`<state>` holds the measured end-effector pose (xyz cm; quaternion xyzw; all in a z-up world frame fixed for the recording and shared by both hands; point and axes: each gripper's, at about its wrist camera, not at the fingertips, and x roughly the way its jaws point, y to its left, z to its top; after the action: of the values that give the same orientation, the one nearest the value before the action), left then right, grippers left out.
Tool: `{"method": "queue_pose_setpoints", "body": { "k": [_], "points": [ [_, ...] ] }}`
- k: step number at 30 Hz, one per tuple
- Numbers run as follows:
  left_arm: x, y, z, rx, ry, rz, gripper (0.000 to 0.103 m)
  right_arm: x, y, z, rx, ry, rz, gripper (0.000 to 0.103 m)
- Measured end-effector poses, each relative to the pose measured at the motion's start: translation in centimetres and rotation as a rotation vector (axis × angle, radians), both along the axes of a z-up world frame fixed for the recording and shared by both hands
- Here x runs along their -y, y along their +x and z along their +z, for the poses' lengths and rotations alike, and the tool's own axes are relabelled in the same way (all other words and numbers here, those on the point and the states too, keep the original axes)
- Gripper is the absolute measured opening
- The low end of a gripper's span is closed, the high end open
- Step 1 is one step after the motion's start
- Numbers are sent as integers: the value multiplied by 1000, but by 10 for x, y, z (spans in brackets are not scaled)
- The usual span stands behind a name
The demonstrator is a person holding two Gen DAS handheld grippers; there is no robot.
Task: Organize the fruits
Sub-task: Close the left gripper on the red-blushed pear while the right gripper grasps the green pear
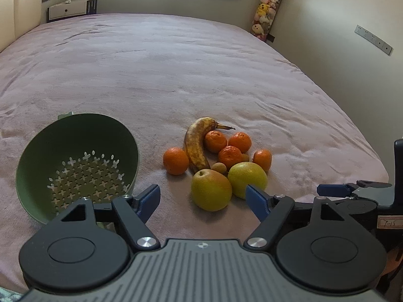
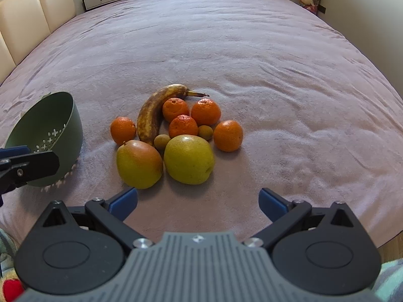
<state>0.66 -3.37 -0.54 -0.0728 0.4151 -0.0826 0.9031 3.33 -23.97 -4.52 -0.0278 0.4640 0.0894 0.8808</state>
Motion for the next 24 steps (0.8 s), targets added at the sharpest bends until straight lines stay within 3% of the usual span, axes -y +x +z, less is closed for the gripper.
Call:
{"method": "queue_pose_setpoints", "body": {
  "k": [8, 15, 19, 24],
  "points": [
    [5, 14, -11, -46, -27, -5, 91, -5, 6, -1, 59, -60, 120, 92],
    [17, 25, -23, -69, 2, -27, 95, -14, 12, -11, 56, -129, 228, 90],
    [17, 34, -33, -121, -42, -10, 96, -18, 19, -17, 44, -131, 264, 92],
    [18, 48, -43, -180, -84, 12, 97, -31, 27, -29, 57, -213, 347, 92]
  ]
}}
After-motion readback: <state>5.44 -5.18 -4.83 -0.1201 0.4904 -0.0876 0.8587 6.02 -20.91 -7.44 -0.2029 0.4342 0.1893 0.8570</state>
